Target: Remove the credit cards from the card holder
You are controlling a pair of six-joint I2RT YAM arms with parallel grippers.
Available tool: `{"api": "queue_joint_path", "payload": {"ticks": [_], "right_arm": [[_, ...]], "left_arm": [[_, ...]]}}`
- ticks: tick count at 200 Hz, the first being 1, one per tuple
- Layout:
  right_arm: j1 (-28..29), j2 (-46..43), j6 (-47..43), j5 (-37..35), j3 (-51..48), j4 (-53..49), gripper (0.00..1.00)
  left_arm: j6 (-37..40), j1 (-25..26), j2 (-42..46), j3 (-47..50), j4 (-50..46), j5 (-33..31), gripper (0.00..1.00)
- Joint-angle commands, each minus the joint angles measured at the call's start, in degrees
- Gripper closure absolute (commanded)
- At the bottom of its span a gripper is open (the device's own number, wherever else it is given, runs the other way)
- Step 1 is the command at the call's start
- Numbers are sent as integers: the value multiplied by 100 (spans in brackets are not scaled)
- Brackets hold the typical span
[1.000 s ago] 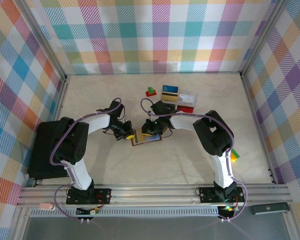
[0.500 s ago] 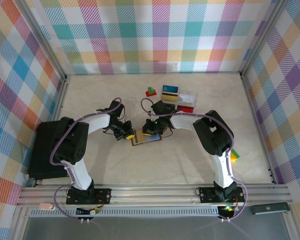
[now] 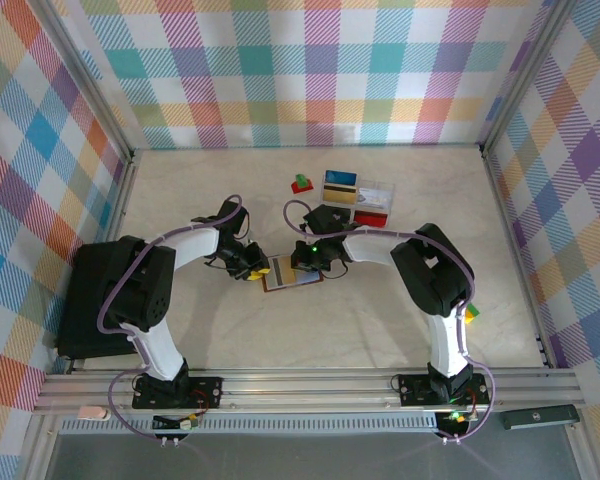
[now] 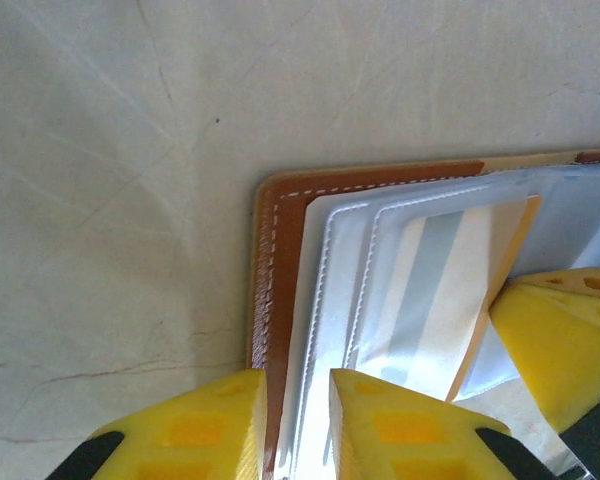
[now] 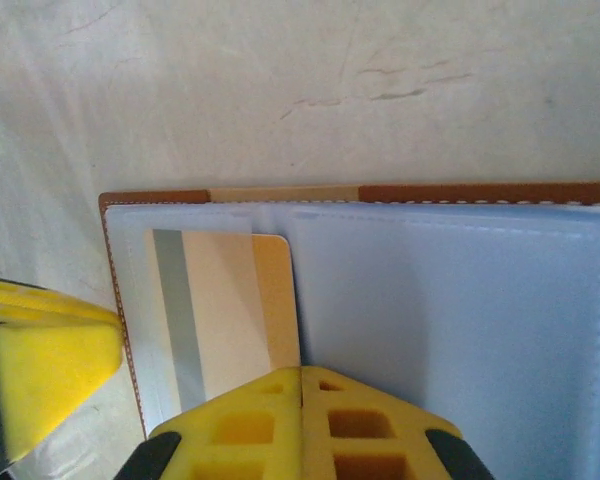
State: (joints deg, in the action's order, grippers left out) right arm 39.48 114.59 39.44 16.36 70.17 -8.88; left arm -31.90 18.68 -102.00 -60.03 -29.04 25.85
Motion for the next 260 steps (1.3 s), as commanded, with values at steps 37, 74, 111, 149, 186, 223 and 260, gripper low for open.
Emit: {"api": "queue_joint_path", "payload": {"ticks": [37, 74, 111, 149, 186, 223, 260], "right_arm": [[33, -241, -52, -374, -19, -291, 98], [33, -237, -51, -340, 18, -322, 97], [15, -191, -67, -230, 48, -323, 98], [0, -286, -90, -264, 67, -334, 98], [-26, -399, 2, -157, 10, -220, 98], [-55, -508, 30, -115, -113, -65, 95], [-81, -274, 149, 356, -46, -109, 80]], "left_arm": [[-110, 116, 415, -186, 212, 469, 78], [-240, 215, 30, -306, 392, 562, 87], [-253, 224, -261, -349, 470, 632, 90], [-90, 224, -448, -310, 152, 314, 91], [98, 224, -479, -233, -76, -49, 92], [182, 223, -514, -108, -127, -234, 92], [264, 209, -530, -66, -133, -299, 92]]}}
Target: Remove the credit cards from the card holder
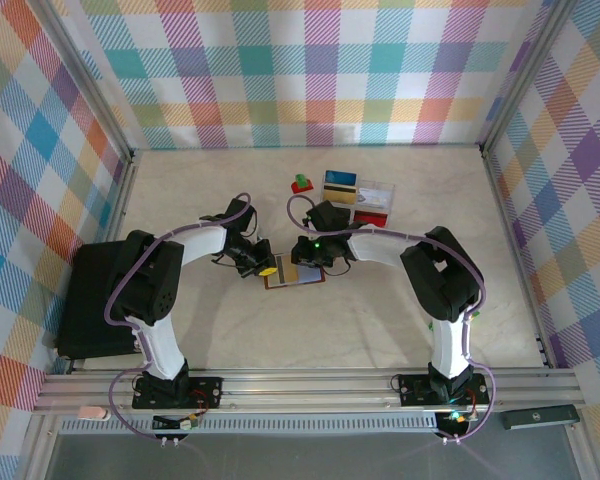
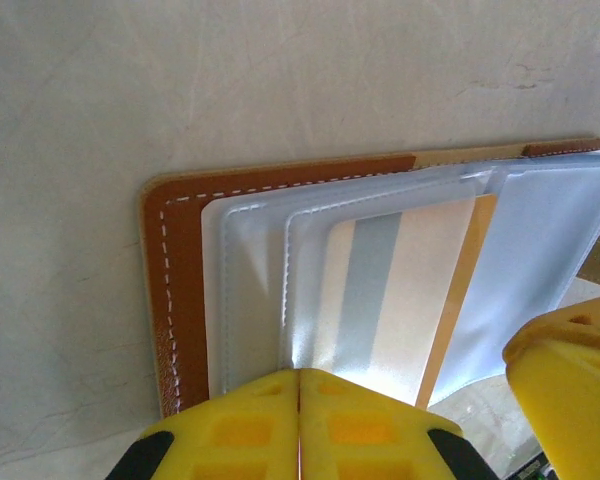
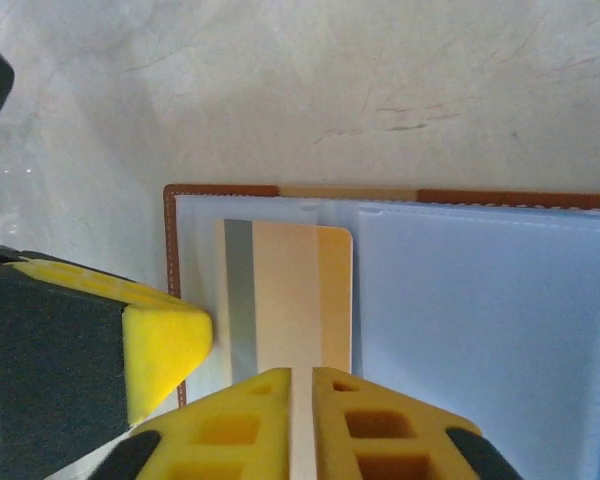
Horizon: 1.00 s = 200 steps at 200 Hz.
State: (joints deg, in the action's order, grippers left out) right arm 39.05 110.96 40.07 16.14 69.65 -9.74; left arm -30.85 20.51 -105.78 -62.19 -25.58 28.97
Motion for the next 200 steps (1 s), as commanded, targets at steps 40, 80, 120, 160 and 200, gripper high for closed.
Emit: {"api": "queue_joint_path", "payload": {"ticks": [40, 80, 120, 160, 200], "right_arm": [[-56, 284, 122, 467, 101, -182, 76], [-64, 418, 114, 537, 152, -252, 76], [-72, 429, 131, 840, 87, 13, 80], [-119, 323, 209, 938, -63, 320, 86], [-143, 165, 209, 822, -177, 370, 90]], "left_arm": [[273, -55, -168, 234, -466, -540, 89], [360, -195, -259, 322, -435, -398, 86], [411, -228, -365, 340, -404, -329, 85], [430, -258, -420, 347, -406, -368, 87], [433, -284, -437, 356, -412, -418, 88]]}}
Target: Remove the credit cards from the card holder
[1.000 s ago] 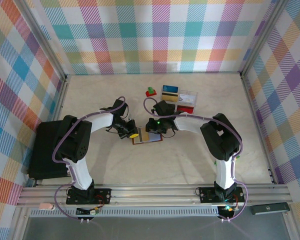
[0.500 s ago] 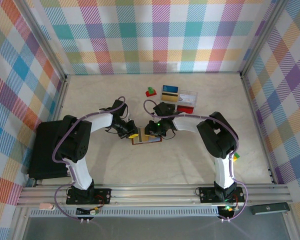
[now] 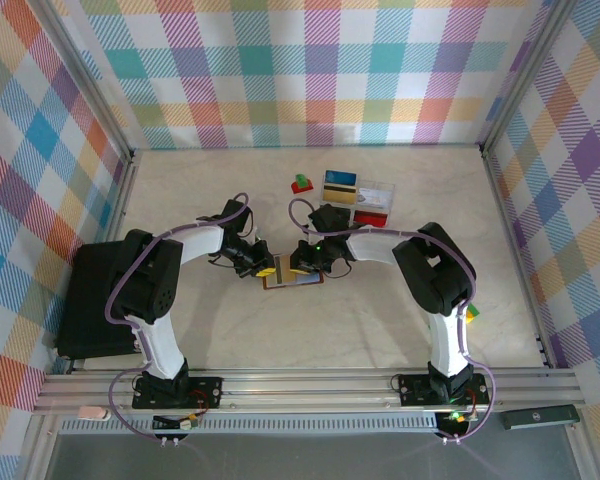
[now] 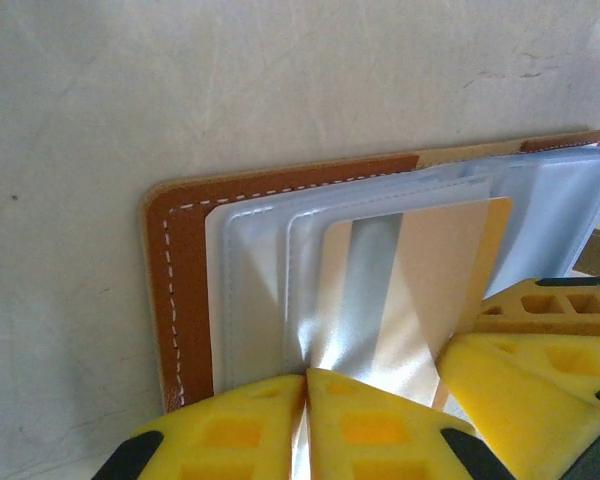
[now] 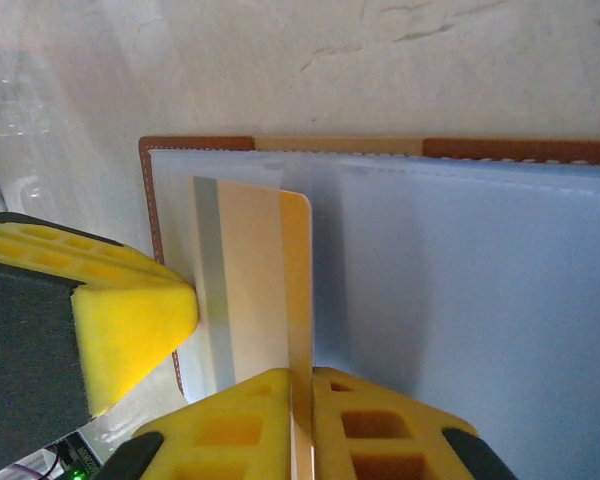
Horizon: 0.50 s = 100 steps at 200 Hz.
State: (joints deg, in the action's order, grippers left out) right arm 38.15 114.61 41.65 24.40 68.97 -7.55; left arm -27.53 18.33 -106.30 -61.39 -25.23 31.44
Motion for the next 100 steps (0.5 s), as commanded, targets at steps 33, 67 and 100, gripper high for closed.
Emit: {"api": "queue_joint_path", "payload": {"ticks": [33, 67, 100], "right_arm": [[-87, -271, 62, -23, -202, 207, 90], [-106, -289, 71, 94, -269, 347, 90], [-115, -320, 93, 122, -322, 420, 87]], "left_arm": [[111, -75, -406, 259, -465, -671, 88], [115, -75, -452, 224, -463, -665, 89], [117, -81, -470, 209, -469, -665, 91]]}}
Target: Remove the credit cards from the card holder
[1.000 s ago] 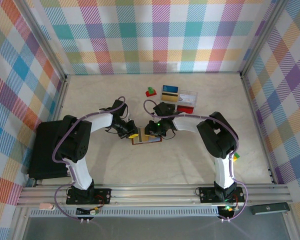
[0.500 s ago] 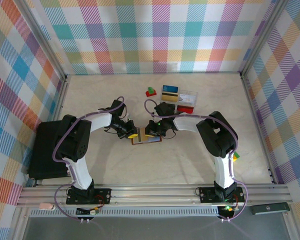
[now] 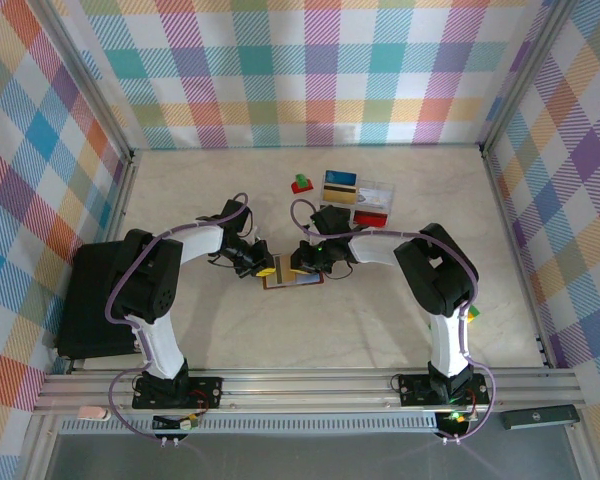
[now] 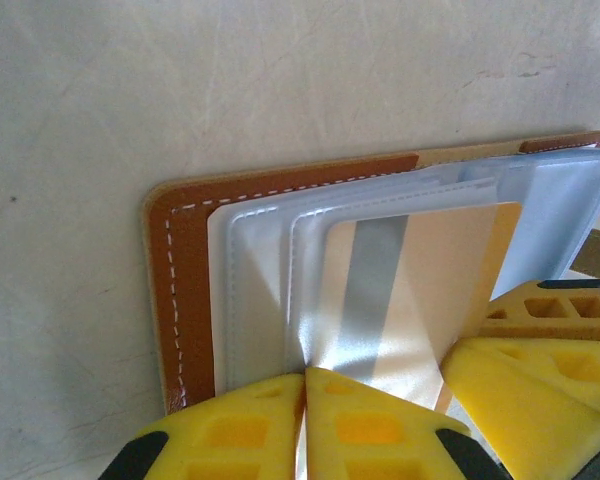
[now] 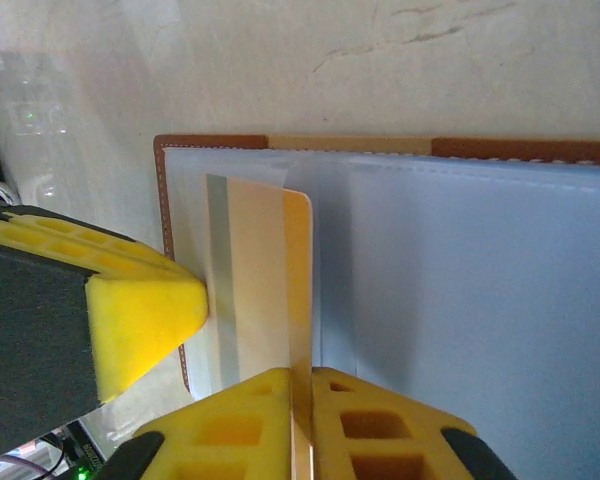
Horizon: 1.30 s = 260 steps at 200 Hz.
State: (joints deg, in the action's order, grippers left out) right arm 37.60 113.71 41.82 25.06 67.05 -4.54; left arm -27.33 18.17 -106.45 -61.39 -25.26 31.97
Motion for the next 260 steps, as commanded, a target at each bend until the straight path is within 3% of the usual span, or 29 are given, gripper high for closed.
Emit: {"api": "queue_joint_path", "payload": {"ticks": [1, 85, 152, 206, 260], "right_arm": [[-65, -233, 78, 54, -135, 123, 87], [-78, -354, 72, 105, -227, 197, 97], [-113, -590, -273, -459, -306, -216, 99], [-112, -604, -462, -444, -107, -502, 99], [-104, -553, -550, -457, 67, -714, 99]], "left_arm": [[101, -67, -455, 207, -465, -718, 91], [87, -60, -456, 171, -476, -700, 92], [96, -60, -293, 59, -584, -684, 87], [316, 6, 98, -243, -743, -376, 82], [18, 245, 282, -444, -373, 149, 82]]}}
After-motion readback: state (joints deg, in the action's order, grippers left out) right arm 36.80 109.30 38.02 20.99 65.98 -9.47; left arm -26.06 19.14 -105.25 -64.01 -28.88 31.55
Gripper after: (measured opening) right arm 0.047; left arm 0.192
